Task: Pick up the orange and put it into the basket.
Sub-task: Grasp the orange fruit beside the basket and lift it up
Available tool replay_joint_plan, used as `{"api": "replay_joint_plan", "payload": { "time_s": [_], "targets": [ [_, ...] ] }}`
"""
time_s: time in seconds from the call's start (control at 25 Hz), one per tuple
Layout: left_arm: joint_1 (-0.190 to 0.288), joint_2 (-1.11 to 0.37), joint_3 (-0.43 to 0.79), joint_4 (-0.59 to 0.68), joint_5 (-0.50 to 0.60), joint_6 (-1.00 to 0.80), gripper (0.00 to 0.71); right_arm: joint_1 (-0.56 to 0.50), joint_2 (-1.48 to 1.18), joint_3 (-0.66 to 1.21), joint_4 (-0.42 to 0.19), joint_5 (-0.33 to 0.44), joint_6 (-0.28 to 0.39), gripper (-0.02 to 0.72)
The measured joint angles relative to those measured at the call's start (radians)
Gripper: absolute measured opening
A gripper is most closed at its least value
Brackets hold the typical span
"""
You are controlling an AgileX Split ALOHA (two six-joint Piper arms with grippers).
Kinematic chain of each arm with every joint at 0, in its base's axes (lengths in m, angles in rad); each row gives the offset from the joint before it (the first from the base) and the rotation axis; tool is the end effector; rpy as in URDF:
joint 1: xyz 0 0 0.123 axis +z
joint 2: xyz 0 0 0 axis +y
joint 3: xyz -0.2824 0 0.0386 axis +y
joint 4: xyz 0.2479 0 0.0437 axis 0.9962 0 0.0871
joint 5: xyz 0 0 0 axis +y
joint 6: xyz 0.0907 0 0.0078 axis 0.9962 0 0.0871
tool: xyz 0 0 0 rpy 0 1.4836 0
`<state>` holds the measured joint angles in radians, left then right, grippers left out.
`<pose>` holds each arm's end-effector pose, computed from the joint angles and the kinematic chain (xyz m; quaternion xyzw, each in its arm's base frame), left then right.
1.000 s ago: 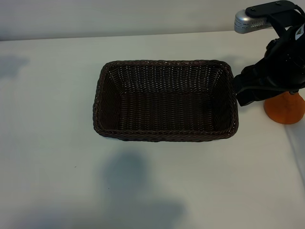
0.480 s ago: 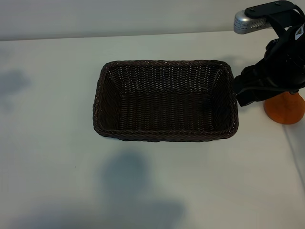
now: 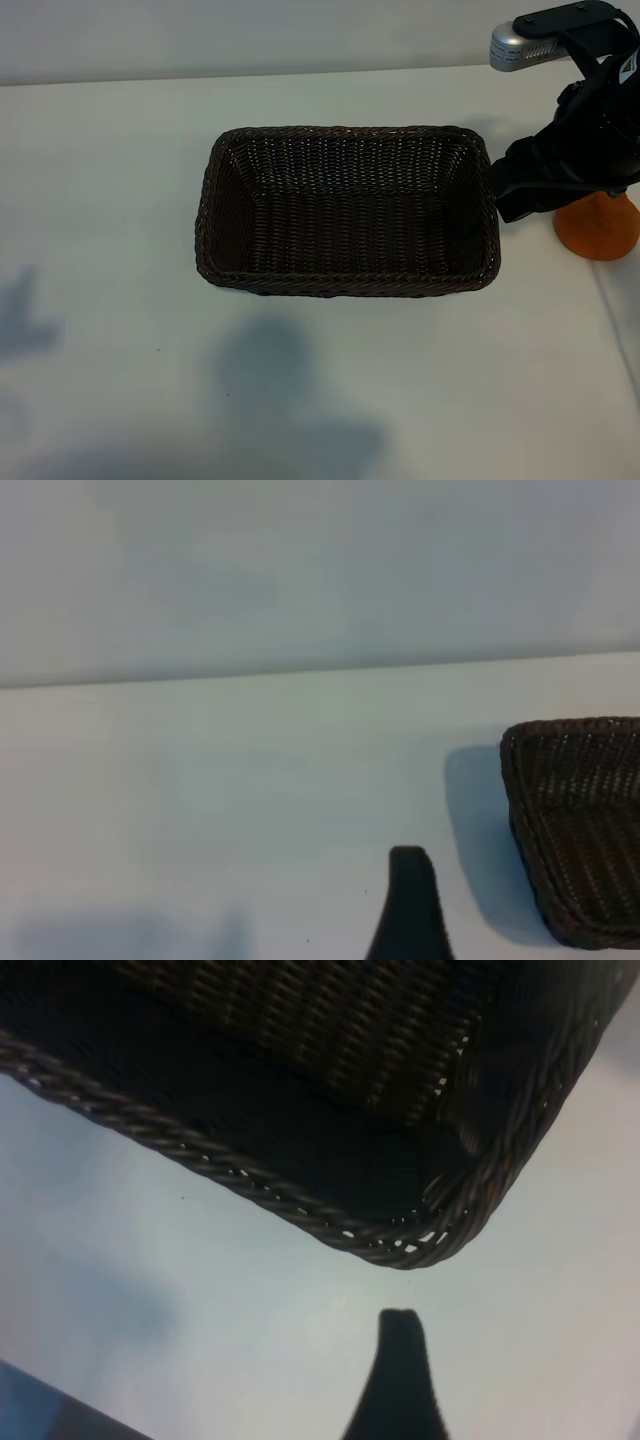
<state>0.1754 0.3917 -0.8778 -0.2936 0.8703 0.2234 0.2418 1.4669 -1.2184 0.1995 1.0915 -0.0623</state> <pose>0.0408 -0.0132 0.3967 0.0098 0.7953 -0.0266 0.6056 0.2765 0.0847 0.3043 -0.1178 0.9759 0.1083 0.1484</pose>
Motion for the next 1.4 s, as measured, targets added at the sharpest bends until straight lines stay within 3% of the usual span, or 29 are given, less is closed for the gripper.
{"api": "replay_joint_plan", "payload": {
  "time_s": [0.32,0.52,0.84,1.16,1.4],
  "targets": [
    [0.000,-0.276,0.188,-0.032,-0.030,0.044,0.553,0.000,0.000,0.000,-0.004,0.000,-0.001,0.548],
    [-0.010,-0.384,0.275,-0.033,0.029,0.077,0.553,0.000,0.000,0.000,-0.006,0.000,-0.002,0.548],
    [-0.014,-0.398,0.349,0.002,0.107,0.071,0.552,0.000,0.000,0.000,-0.007,0.000,-0.002,0.548],
    [-0.014,-0.399,0.359,0.143,0.118,-0.110,0.552,0.000,0.000,0.000,-0.008,0.001,-0.002,0.548],
    [-0.014,-0.401,0.371,0.214,0.224,-0.198,0.552,0.000,0.000,0.000,-0.008,0.001,-0.002,0.548]
  ]
}}
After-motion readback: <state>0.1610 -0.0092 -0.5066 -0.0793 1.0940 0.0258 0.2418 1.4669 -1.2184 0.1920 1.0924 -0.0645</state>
